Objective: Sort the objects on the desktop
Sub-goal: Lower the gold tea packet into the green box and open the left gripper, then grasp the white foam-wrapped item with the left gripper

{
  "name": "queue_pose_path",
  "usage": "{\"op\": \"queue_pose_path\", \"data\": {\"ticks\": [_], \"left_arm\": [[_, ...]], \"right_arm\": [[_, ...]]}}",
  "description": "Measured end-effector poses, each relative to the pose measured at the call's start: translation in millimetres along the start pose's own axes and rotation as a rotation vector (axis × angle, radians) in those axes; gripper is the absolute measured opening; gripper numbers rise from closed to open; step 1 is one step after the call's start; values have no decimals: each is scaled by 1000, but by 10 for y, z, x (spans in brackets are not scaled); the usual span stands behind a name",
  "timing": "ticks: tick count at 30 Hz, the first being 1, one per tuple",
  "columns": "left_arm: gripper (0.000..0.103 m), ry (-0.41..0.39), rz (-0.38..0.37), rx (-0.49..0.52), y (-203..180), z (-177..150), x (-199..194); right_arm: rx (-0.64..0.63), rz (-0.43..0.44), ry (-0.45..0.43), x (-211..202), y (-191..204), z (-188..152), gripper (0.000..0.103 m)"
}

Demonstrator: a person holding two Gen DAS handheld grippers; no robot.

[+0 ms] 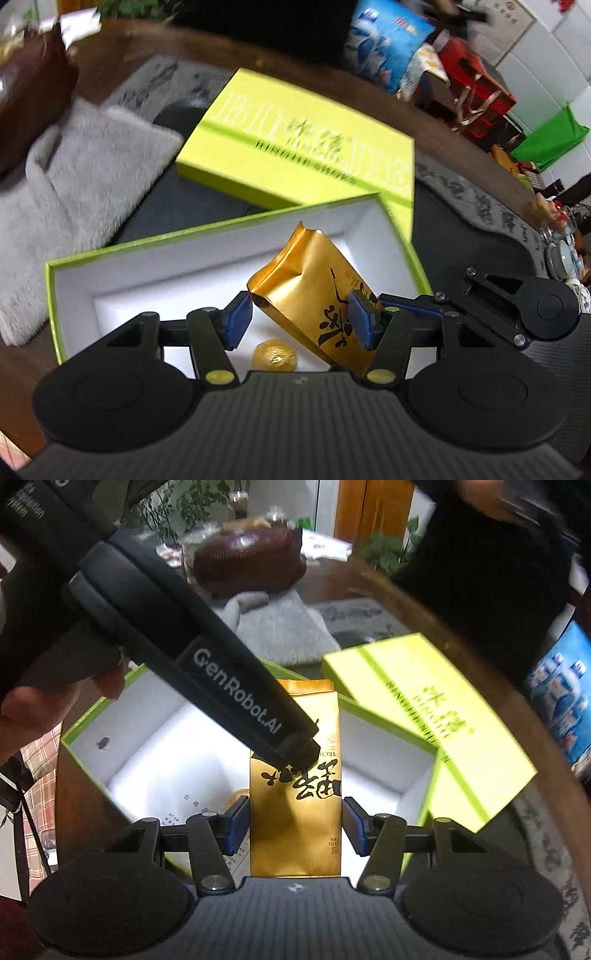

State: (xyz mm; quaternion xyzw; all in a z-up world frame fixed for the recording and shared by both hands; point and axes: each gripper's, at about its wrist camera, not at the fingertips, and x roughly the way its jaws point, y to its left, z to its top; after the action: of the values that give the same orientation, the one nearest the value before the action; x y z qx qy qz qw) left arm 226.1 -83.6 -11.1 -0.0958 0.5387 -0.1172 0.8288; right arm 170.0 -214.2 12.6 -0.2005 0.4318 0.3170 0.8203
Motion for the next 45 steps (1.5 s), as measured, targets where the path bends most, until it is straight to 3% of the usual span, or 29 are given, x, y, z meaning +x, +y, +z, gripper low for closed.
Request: {"op": "queue_pose_path", "data": {"ticks": [12, 20, 24, 27, 34, 45], "left_arm": [[57, 87, 1, -66, 316, -104, 363], [58, 70, 8, -67, 345, -178, 335], [63, 47, 22, -59, 307, -206, 230], [67, 17, 32, -50, 262, -225, 115], [78, -58, 71, -15, 67, -297, -181], [87, -138, 99, 25, -178, -635, -594]], "right_arm": [[-1, 14, 158, 603, -53, 7, 54], [-9, -10, 200, 722, -48, -55, 59], [0, -2, 168, 621, -31, -72, 66], [-12, -14, 125, 496, 3, -81, 81], [-17, -39, 9, 45, 55, -178, 86], [-29, -61, -129, -706, 309, -611, 96]]}}
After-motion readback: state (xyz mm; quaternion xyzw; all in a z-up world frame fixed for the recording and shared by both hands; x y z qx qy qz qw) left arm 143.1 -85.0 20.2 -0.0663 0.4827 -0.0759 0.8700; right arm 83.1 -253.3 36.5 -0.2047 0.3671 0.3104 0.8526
